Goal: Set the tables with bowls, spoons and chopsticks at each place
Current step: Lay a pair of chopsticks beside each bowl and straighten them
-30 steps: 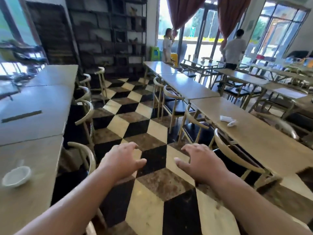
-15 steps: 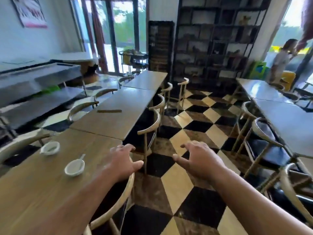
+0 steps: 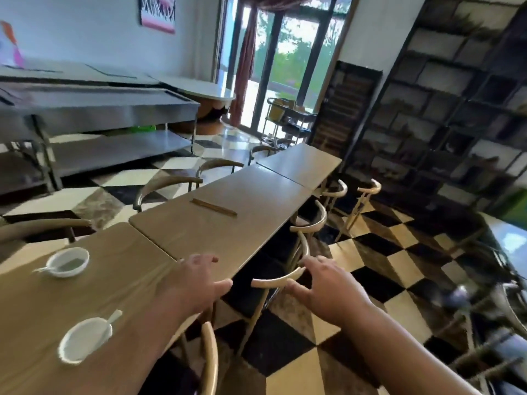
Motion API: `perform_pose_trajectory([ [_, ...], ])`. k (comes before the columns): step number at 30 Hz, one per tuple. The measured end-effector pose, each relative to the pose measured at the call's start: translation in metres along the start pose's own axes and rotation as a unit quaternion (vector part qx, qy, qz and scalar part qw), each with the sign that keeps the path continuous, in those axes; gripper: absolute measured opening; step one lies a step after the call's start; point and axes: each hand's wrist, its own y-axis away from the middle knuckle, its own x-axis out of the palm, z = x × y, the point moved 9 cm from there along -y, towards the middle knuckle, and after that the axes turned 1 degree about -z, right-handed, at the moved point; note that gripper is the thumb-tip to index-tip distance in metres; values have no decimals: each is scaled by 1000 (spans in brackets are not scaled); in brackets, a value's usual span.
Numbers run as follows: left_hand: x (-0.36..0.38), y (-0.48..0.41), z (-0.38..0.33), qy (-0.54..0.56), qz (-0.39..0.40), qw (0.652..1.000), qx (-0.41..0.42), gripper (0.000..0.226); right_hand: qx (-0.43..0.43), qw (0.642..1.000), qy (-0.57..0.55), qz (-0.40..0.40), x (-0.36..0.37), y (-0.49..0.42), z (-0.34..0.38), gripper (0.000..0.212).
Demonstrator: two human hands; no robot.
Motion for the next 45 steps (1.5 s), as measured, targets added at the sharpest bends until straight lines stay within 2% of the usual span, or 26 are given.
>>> perform_pose_trajectory([
  [5, -40, -75, 20, -10, -35, 998, -44, 75, -69, 997, -22, 5, -1, -114, 37, 67],
  [11, -57, -163, 54, -35, -78, 993, -86, 73, -151, 985, -6, 85, 76, -244, 82, 64],
  [20, -9, -328, 142, -17, -91, 966, -242, 74, -243, 951, -7, 191, 232, -492, 132, 61],
  [26, 40, -451, 175, -40, -44, 958, -280, 75, -283, 938, -15, 200, 286, -624, 159, 65],
  [33, 100, -572, 207, -29, -4, 958, -285, 78, -248, 947, 4, 206, 363, -755, 149, 72],
  [40, 133, -608, 228, -42, 26, 958, -282, 76, -138, 959, 21, 246, 432, -833, 136, 77],
  [45, 140, -599, 246, -27, 15, 955, -297, 75, -128, 965, 18, 229, 444, -845, 140, 47],
])
